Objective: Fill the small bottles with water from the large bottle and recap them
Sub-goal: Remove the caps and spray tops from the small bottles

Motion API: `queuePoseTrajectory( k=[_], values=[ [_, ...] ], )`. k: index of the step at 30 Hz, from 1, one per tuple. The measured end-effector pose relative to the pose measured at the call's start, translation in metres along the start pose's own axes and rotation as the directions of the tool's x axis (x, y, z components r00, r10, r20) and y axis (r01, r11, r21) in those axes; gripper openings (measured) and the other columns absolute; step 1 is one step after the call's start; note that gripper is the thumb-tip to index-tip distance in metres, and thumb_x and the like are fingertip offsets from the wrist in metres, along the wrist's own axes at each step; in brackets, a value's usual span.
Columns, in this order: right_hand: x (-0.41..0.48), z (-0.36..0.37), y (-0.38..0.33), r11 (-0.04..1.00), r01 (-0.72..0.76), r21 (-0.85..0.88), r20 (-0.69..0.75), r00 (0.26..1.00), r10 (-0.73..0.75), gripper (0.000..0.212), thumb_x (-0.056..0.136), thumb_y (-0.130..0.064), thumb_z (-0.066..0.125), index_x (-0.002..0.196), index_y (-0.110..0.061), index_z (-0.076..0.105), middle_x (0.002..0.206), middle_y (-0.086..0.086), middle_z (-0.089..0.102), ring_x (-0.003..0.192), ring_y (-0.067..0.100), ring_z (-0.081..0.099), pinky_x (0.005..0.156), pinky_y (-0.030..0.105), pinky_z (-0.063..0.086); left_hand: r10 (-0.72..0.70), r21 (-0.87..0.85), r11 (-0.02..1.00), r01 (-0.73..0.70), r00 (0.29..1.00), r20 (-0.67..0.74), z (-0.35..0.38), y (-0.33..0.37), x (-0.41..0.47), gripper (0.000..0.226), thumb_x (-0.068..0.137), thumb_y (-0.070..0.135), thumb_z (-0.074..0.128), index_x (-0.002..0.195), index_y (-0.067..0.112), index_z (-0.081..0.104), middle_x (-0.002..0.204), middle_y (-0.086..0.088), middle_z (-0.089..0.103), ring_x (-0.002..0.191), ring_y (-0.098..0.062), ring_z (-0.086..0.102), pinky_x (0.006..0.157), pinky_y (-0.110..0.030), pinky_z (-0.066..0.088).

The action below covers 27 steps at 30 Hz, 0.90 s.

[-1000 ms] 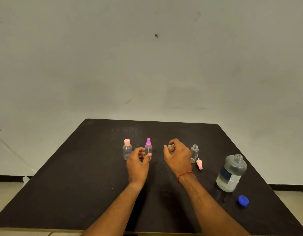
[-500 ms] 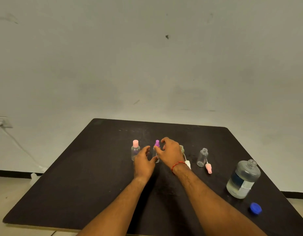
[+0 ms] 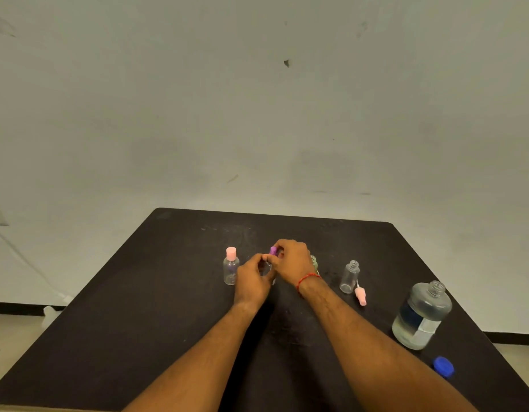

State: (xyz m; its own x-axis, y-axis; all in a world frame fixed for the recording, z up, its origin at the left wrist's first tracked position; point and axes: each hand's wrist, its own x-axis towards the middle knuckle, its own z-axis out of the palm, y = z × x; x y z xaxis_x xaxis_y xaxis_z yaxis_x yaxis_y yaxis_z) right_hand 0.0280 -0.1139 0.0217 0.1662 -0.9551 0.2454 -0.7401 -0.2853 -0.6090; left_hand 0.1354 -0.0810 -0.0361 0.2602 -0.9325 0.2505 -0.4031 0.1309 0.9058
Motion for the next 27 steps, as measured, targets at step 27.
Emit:
queuePoseTrajectory(
  k=[27],
  values=[
    [0.003, -0.035, -0.021, 0.985, 0.173, -0.028, 0.112, 0.979, -0.169, 0.015, 0.082, -0.023, 0.072, 0.089, -0.021, 0.059, 0.089, -0.004, 0.061, 0.082, 0.013, 0.056, 0.065, 0.017, 0.04, 0.165, 0.069, 0.984, -0.166, 0.986, 0.019, -0.024, 0.02, 0.005, 0.025, 0.087, 0.029, 0.078, 0.11, 0.02, 0.074, 0.094, 0.01, 0.075, 0.09, -0.003, 0.07, 0.087, -0.03, 0.06]
  ],
)
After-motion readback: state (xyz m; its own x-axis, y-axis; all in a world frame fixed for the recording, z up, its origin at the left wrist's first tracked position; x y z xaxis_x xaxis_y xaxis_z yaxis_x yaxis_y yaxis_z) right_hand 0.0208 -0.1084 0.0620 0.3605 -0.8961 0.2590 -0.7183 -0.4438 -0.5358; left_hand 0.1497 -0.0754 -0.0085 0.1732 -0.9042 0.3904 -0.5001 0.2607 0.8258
